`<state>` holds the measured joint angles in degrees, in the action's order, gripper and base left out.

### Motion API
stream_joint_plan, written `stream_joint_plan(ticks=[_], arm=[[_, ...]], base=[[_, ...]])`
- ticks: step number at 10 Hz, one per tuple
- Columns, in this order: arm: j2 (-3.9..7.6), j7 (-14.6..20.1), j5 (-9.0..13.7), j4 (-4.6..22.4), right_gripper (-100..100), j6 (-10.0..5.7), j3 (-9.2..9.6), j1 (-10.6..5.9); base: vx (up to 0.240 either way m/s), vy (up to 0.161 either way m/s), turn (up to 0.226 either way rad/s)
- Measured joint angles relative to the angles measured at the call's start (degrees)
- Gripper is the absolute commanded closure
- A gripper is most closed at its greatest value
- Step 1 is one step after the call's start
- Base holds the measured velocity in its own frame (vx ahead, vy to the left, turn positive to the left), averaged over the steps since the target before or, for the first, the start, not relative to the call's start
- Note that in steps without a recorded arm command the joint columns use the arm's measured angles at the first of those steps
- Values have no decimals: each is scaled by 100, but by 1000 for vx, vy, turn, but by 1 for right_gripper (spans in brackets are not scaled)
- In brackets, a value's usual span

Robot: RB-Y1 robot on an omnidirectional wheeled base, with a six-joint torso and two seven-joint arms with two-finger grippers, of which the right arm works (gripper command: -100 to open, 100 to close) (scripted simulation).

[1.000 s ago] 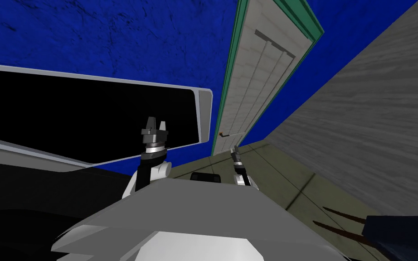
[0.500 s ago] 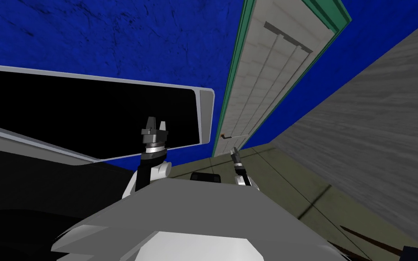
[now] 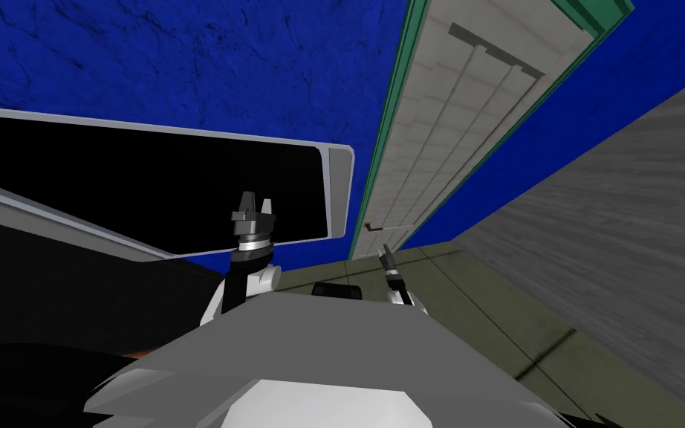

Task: Pull the door open

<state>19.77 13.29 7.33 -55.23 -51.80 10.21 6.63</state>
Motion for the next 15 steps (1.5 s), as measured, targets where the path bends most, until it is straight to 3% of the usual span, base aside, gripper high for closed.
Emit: stream_joint_plan(ticks=[4,8,10,12,15], arm=[[169,201,19,567,-100,-122,110,-151],[289,389,31,1324,-100,-308,226,-416],[325,432,35,1449,-100,-342,258,-426],[303,388,71,1465,-100,-288,118,-435],[211,311,146,1864,-100,-325,-190,-646]], base=[[52,-62,126],[61,-69,141],[29,-24,120],[38,-14,205],[56,-19,284]])
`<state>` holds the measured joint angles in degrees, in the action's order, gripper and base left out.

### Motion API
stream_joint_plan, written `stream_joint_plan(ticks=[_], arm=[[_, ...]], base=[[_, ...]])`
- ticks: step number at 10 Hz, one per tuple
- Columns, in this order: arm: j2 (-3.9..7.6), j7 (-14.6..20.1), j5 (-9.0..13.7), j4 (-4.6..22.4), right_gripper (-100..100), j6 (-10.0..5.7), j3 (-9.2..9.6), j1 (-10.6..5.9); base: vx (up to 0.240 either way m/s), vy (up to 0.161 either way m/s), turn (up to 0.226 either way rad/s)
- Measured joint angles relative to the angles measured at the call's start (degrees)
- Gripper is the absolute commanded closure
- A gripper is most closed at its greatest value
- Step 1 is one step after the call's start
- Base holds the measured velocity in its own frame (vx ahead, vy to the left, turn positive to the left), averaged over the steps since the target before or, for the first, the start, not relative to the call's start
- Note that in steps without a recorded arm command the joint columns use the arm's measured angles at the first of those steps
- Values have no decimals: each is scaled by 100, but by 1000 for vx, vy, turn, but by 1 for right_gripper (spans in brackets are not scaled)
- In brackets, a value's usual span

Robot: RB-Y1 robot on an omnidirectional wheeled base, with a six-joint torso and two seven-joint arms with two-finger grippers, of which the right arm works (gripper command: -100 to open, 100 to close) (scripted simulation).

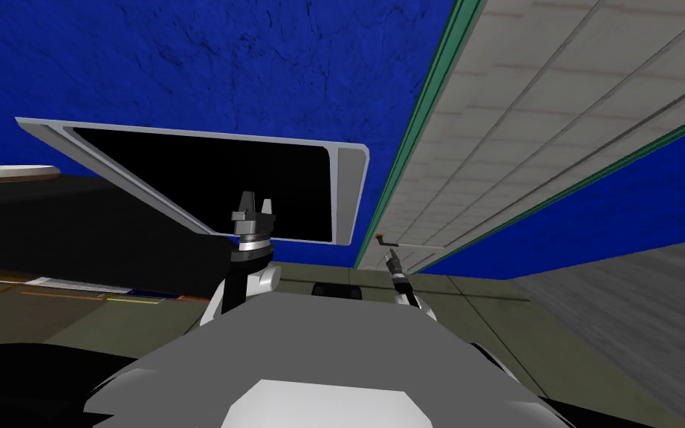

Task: Pull the door open

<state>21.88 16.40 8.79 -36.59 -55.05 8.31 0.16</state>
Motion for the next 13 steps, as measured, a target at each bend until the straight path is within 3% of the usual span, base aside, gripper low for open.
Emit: stream_joint_plan(ticks=[2,3,6,7,13], arm=[[-53,-68,60,196,-100,3,-243,-91],[-73,-72,82,467,-100,-65,-339,-226],[-147,-179,170,579,-100,24,-677,-293],[-148,-184,173,580,100,35,-689,-298],[-143,-179,172,586,100,37,-681,-289]], base=[[74,-37,212],[47,-38,208],[38,-39,210],[-2,5,-48],[-17,0,13]])
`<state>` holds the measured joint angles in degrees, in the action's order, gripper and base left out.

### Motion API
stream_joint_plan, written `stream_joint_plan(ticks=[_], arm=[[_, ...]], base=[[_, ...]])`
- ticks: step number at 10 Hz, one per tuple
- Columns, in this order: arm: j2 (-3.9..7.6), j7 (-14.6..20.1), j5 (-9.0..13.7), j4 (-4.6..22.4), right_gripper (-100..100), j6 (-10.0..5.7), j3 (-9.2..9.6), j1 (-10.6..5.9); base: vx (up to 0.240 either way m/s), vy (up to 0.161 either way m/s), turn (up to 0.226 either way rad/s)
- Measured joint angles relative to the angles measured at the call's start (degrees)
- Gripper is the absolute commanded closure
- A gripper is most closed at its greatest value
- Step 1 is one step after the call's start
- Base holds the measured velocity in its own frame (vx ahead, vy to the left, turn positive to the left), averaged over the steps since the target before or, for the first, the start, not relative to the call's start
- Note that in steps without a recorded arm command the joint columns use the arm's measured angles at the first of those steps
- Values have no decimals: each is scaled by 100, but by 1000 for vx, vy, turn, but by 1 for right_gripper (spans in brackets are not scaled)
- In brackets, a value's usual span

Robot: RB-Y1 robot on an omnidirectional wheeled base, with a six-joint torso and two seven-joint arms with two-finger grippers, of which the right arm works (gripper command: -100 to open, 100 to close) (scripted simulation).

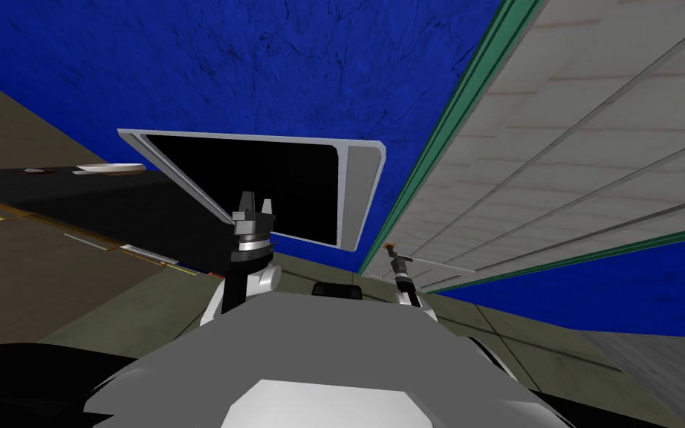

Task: Pull the door open

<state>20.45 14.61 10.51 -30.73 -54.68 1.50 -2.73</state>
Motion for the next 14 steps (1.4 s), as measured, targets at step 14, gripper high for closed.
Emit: stream_joint_plan(ticks=[14], arm=[[383,582,-291,99,100,-497,566,162]], base=[[-195,-55,86]])
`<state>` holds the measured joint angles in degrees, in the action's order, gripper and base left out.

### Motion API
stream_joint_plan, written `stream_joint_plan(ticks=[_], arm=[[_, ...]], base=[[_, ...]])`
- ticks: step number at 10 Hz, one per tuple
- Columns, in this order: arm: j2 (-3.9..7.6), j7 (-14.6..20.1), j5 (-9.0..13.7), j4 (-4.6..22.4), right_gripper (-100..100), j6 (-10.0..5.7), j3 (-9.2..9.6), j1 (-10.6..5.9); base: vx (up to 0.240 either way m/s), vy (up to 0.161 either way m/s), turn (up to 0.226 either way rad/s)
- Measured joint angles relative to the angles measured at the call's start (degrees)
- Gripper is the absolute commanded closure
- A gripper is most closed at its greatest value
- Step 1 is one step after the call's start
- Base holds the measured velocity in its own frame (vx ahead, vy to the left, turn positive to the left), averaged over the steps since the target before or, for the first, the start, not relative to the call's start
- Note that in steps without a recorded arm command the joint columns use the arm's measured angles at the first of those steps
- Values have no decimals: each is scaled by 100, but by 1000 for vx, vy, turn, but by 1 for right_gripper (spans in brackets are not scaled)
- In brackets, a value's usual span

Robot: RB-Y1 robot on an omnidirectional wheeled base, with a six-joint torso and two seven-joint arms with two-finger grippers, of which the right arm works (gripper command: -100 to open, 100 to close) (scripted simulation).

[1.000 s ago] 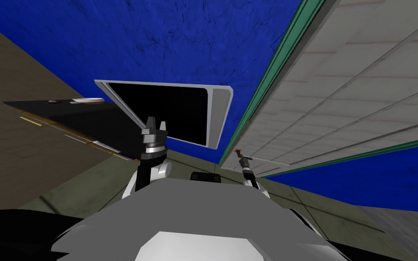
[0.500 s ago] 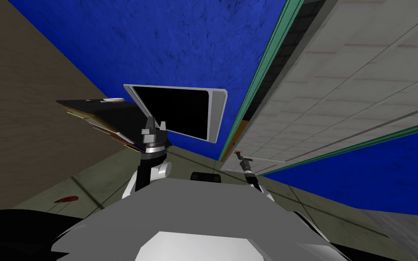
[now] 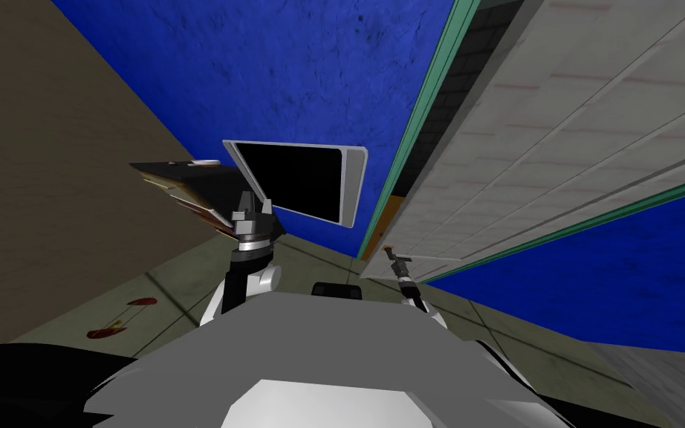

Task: Pull the door open

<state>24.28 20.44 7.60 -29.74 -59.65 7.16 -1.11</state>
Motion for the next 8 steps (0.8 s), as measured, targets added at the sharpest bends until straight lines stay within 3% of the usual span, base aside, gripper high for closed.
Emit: stream_joint_plan(ticks=[1,4,5,8], arm=[[-33,-12,-19,109,100,-20,32,-89],[-64,-10,-84,32,100,117,150,-214],[-107,-13,-103,222,100,54,180,-356],[-168,-19,-157,268,100,44,276,-482]], base=[[-214,-142,136],[-209,-109,118],[-214,-114,90],[-204,-110,63]])
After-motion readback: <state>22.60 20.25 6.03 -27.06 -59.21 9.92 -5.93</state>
